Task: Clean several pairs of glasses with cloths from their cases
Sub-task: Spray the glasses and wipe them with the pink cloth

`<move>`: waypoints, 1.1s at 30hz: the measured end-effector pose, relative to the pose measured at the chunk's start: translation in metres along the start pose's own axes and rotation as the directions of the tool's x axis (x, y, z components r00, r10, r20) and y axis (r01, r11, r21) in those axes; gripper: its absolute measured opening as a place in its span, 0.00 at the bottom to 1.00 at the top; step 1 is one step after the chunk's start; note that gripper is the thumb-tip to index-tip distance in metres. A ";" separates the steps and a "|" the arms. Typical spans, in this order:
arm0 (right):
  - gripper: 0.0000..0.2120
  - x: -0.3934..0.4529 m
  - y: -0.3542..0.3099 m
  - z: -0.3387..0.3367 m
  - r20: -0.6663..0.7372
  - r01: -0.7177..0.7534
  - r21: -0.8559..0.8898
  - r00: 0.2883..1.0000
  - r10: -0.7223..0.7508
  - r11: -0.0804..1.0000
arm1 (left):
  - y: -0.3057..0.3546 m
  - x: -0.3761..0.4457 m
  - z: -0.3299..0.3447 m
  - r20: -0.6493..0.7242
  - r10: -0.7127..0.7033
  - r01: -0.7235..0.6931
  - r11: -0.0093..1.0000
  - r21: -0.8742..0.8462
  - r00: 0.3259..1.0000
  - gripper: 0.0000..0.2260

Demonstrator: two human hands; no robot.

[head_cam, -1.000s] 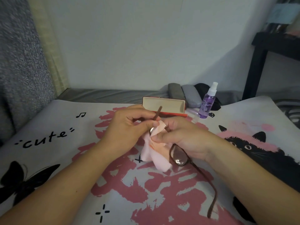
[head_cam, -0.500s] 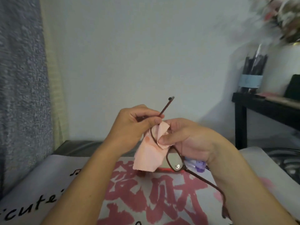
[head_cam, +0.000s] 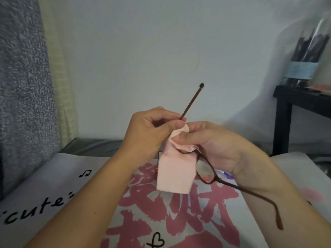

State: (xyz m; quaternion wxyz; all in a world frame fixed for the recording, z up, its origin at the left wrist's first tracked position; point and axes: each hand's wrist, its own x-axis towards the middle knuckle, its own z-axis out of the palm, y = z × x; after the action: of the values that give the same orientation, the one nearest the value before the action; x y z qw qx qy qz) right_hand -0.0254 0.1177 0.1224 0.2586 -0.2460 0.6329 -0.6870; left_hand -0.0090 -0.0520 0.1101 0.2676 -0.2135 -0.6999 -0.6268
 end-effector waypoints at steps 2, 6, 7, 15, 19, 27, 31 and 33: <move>0.08 0.001 0.001 -0.005 0.013 -0.004 -0.012 1.000 0.004 1.000 | 0.004 0.000 -0.005 0.039 -0.001 0.002 1.000 -0.013 0.999 0.05; 0.15 -0.004 -0.004 -0.010 0.035 -0.004 -0.118 0.999 0.008 0.993 | 0.011 -0.003 -0.012 0.082 0.002 -0.001 1.000 -0.016 0.997 0.05; 0.18 -0.005 -0.007 -0.010 0.012 -0.003 -0.147 1.000 0.005 0.989 | 0.012 -0.003 -0.013 0.086 0.004 -0.002 1.000 -0.021 0.996 0.06; 0.29 -0.007 -0.013 0.003 -0.108 0.083 -0.080 0.990 -0.091 0.993 | 0.010 -0.005 -0.006 0.105 0.019 -0.017 1.000 -0.017 0.994 0.07; 0.33 -0.006 -0.011 0.010 -0.093 0.083 -0.128 0.991 -0.096 0.988 | 0.009 -0.005 -0.009 0.130 0.041 -0.047 0.998 0.047 0.991 0.06; 0.27 -0.010 -0.014 0.015 -0.147 0.082 -0.201 0.983 -0.113 0.976 | 0.008 -0.006 -0.002 0.073 0.026 -0.025 0.999 -0.020 0.997 0.06; 0.26 -0.006 -0.012 0.012 -0.122 0.118 -0.078 0.984 -0.127 0.990 | 0.014 -0.004 -0.007 0.056 -0.045 0.052 0.990 -0.134 0.997 0.05; 0.27 -0.006 -0.011 0.013 -0.084 0.117 -0.066 0.989 -0.123 0.991 | 0.013 -0.004 -0.007 0.061 -0.040 0.047 0.993 -0.112 0.997 0.05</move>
State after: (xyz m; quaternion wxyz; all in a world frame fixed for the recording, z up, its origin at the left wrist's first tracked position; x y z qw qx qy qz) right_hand -0.0130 0.1125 0.1342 0.1811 -0.2610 0.6484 -0.6919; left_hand 0.0035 -0.0574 0.1182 0.2206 -0.2314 -0.6753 -0.6647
